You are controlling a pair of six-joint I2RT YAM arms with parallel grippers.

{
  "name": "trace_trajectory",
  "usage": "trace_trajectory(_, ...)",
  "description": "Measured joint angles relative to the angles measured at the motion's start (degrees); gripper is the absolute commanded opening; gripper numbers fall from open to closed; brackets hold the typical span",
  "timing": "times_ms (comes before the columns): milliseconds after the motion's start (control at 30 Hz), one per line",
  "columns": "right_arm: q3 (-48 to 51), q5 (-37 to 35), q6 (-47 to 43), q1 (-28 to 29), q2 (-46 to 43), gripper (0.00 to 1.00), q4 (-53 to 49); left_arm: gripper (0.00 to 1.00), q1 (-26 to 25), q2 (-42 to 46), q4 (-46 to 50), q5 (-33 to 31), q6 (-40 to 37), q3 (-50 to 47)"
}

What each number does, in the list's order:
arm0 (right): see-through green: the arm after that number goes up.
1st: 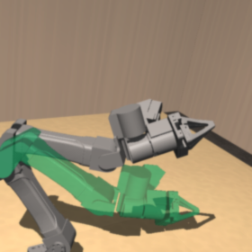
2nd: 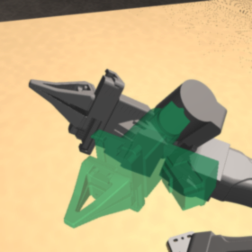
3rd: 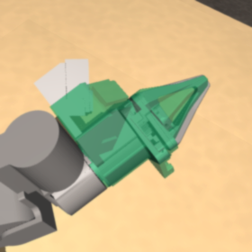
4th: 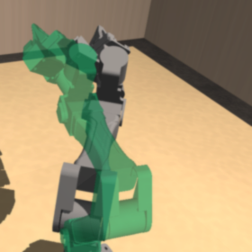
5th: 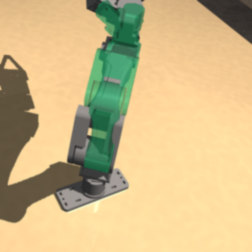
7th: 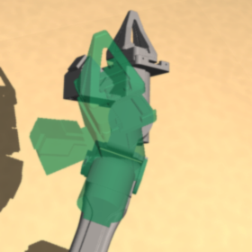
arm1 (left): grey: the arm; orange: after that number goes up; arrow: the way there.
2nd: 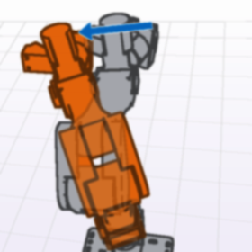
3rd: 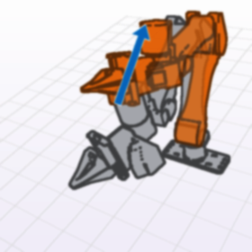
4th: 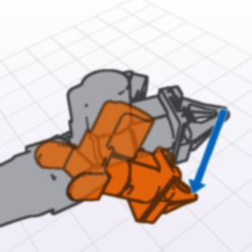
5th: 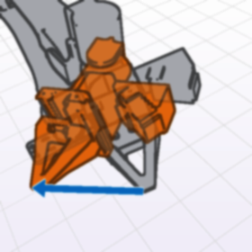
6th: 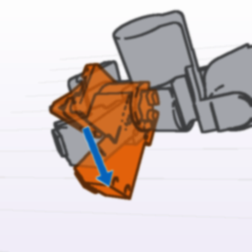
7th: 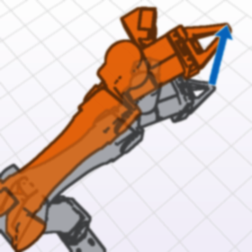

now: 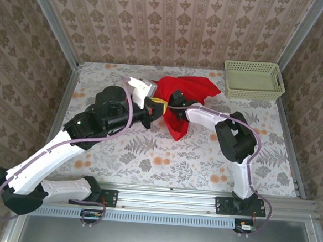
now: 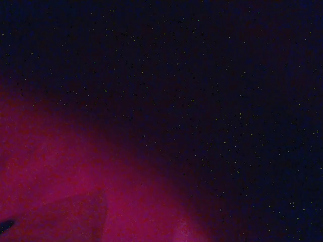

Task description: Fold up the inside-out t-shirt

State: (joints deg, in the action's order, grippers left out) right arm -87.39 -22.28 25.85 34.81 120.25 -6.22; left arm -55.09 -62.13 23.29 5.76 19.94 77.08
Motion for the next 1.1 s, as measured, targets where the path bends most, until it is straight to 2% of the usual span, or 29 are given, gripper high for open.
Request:
trace_trajectory(33, -2.25, -0.02, 0.61, -0.11, 1.57, 0.87, -1.11, 0.00, -0.76, -0.87, -0.17, -0.26, -0.02, 1.11)
trace_trajectory(67, -4.09, -0.09, 1.38, -0.17, 2.78, 0.95, -2.45, 0.00, -1.31, -1.60, -0.17, -0.59, -0.02, 2.05)
trace_trajectory(100, -6.40, -0.20, 1.95, -0.26, 4.26, 0.98, -4.17, 0.00, -1.95, -2.38, -0.22, -0.96, -0.07, 3.10)
trace_trajectory(467, -27.61, -1.81, 8.26, -2.49, 18.60, 1.00, -26.56, 0.00, -5.25, -5.18, -0.07, -3.26, -1.36, 12.79)
trace_trajectory(600, -40.28, -2.71, 9.11, -2.69, 25.51, 0.99, -36.89, 0.00, -5.31, -5.18, 0.31, -4.31, -2.08, 14.62)
trace_trajectory(767, -50.69, -2.78, 9.20, -2.67, 30.71, 0.81, -44.17, 0.00, -5.31, -5.16, 0.76, -6.25, -3.13, 15.23)
trace_trajectory(900, -50.16, -2.54, 8.22, -2.56, 30.53, 0.51, -45.00, 0.00, -5.14, -5.16, 1.42, -9.35, -3.72, 15.28)
trace_trajectory(967, -45.22, -2.14, 6.86, -2.43, 28.15, 0.37, -41.64, 0.00, -4.37, -5.16, 1.99, -11.15, -3.78, 15.39)
trace_trajectory(1100, -26.62, -0.63, 4.28, -1.66, 17.92, 0.14, -33.24, 0.00, 0.63, -5.40, 4.55, -14.49, -3.76, 16.13)
